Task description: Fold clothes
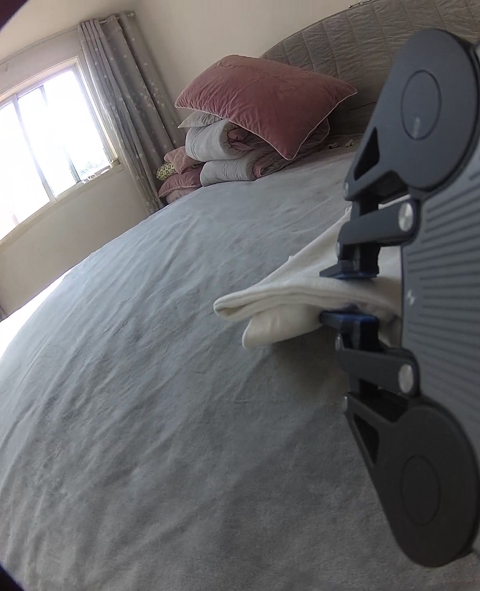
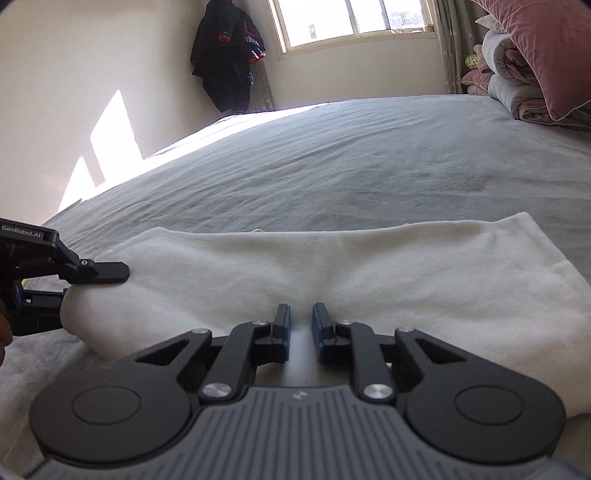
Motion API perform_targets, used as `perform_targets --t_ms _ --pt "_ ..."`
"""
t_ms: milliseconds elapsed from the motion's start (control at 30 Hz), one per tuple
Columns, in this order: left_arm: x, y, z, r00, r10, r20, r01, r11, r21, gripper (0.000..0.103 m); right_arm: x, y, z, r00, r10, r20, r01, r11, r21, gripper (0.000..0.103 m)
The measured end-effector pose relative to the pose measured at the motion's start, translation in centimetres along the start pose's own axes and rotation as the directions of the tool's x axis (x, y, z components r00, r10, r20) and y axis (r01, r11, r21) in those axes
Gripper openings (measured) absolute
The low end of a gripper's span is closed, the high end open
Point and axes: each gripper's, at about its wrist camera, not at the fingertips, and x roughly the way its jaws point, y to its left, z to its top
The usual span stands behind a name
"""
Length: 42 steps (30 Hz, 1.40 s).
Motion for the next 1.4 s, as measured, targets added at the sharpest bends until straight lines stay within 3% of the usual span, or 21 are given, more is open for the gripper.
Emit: perform_targets --t_ms 100,367,633,767,900,967,1133,1400 --pt "-0.5 -2.7 -0.3 0.999 -0.043 0.027 0.042 0.998 0.043 0.016 0.3 0.3 -0.4 1.0 -0.001 -0.013 0.0 1.0 -0.014 0.019" --pt "-0.7 -7.9 -0.9 0.998 -0.047 0.047 0.039 0.987 0.158 0.016 0.5 0.3 -0.4 0.999 0.014 -0.048 -0.015 1.0 -0.026 0.019" --pt "-0.8 -11.5 -2.2 0.998 -0.05 0.027 0.042 0.969 0.244 0.015 0.4 -1.2 -0.1 0.992 0.096 -0.077 -0.091 0.994 0.064 0.016" --pt "0.1 -13.6 -3.0 0.998 -0.06 0.011 0.054 0.959 0.279 0.015 -1.1 -3.6 0.8 0.987 0.15 -0.059 -0.135 0.971 0.197 0.02" --pt "1.6 -15.7 -4.4 0.998 -0.063 -0.01 0.062 0.944 0.323 0.016 -2.8 -6.7 1.4 0.982 0.186 -0.025 -0.166 0.924 0.343 0.028" --pt "2.5 -16.6 -5.3 0.998 -0.064 -0.024 0.069 0.937 0.343 0.016 -3.6 -8.1 1.6 0.98 0.199 -0.002 -0.181 0.895 0.408 0.046" --pt "5.0 -17.7 -7.2 0.996 -0.056 -0.067 0.077 0.927 0.368 0.017 -5.2 -11.3 1.8 0.979 0.202 0.034 -0.189 0.83 0.525 0.046" --pt "8.0 -17.0 -9.1 0.979 -0.104 -0.175 0.154 0.941 0.3 0.021 -6.9 -17.0 0.9 0.977 0.197 0.085 -0.195 0.647 0.737 0.045"
